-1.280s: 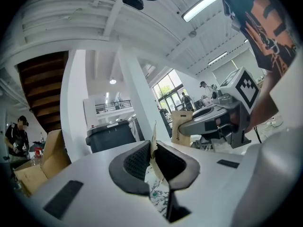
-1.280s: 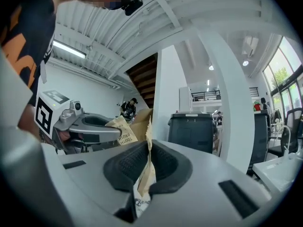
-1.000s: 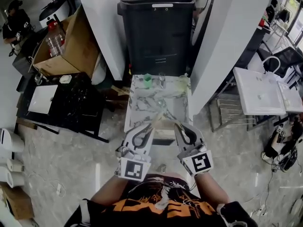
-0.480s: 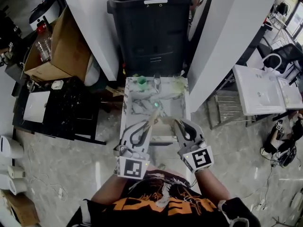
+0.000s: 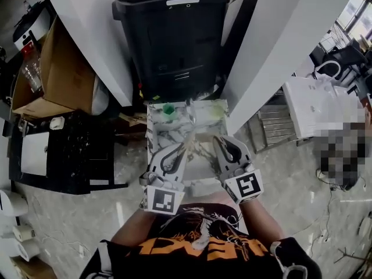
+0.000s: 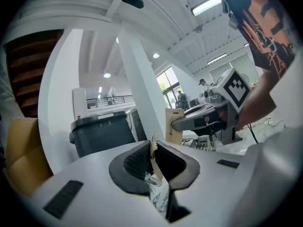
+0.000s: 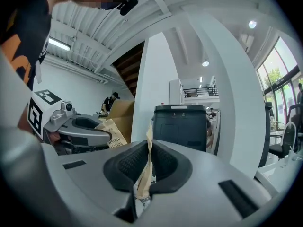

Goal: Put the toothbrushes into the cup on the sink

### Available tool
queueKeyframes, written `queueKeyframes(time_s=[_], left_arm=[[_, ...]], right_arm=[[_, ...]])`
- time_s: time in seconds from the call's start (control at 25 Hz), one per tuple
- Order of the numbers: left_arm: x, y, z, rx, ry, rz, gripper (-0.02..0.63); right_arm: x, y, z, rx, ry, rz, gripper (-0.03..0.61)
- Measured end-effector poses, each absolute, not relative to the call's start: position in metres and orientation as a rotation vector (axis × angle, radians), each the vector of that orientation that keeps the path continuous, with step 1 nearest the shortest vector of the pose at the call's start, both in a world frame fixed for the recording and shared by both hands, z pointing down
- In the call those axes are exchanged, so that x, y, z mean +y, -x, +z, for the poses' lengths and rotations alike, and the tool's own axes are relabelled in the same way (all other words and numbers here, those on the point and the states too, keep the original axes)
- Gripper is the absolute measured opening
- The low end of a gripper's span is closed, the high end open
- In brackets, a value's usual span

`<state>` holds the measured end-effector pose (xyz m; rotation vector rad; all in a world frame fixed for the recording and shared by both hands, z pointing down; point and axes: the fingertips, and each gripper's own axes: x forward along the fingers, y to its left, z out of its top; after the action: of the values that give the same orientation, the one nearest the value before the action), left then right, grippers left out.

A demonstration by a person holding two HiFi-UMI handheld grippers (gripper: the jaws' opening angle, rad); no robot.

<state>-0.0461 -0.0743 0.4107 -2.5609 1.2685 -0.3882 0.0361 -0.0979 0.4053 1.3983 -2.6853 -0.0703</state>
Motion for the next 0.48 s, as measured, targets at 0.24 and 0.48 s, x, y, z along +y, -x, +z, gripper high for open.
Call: queueKeyframes(time_s=[0.24,0.48], left_arm=[[-0.108,0.044,0.424,1.264,2.622,-0.404,0.054],[-0.135,0.024,0.436,1.244,2.651,-0.437,0.055]], right_arm=[[-0.126,-0.052,0.426,-2.628,-1.457,-0.011,0.033],[-0.160,-0.075,0.433,-2.646,-1.467,-0.031,0.032]])
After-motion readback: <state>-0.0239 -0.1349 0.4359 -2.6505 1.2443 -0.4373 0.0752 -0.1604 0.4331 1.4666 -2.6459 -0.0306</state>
